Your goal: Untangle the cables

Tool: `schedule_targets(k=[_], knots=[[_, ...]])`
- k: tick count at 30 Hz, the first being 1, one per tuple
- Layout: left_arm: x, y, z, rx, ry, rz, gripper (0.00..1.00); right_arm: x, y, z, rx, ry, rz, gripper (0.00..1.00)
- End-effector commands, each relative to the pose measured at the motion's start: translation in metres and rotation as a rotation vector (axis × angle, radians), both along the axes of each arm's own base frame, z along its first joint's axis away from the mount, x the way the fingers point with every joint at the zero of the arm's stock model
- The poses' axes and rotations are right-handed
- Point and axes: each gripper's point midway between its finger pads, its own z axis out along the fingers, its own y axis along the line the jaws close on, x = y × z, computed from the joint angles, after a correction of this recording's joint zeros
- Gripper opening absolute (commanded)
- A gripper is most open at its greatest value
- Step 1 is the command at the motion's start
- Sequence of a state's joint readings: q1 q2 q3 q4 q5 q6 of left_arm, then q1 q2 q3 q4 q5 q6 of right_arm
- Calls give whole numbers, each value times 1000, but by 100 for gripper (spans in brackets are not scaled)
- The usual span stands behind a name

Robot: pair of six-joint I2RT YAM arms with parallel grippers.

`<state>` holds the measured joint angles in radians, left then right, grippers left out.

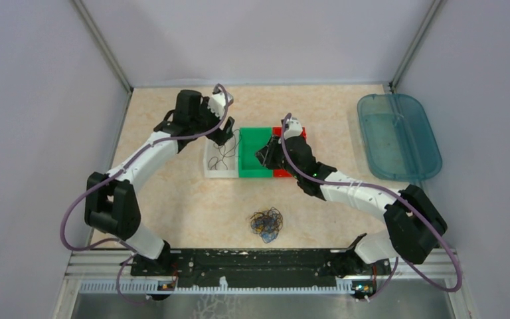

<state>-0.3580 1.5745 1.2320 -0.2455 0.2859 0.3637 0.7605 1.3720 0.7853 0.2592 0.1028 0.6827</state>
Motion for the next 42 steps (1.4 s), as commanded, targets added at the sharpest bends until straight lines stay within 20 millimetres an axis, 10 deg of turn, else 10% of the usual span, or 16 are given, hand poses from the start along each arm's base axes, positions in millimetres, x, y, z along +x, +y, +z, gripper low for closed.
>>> schedule_targets(k=[1,9,24,42], knots=[[1,-34,-10,-38,16,-94,84,5,-4,32,57,-58,-26,22],[28,-44,-29,-17,-6,-69,80,2,-11,29,51,-60,-42,21],[21,-24,-66,75,1,-36,77,-1,-17,26,61,-61,-47,18],[26,2,-62,70,-27,91,66,-5,-18,22,78,-52,-42,15]])
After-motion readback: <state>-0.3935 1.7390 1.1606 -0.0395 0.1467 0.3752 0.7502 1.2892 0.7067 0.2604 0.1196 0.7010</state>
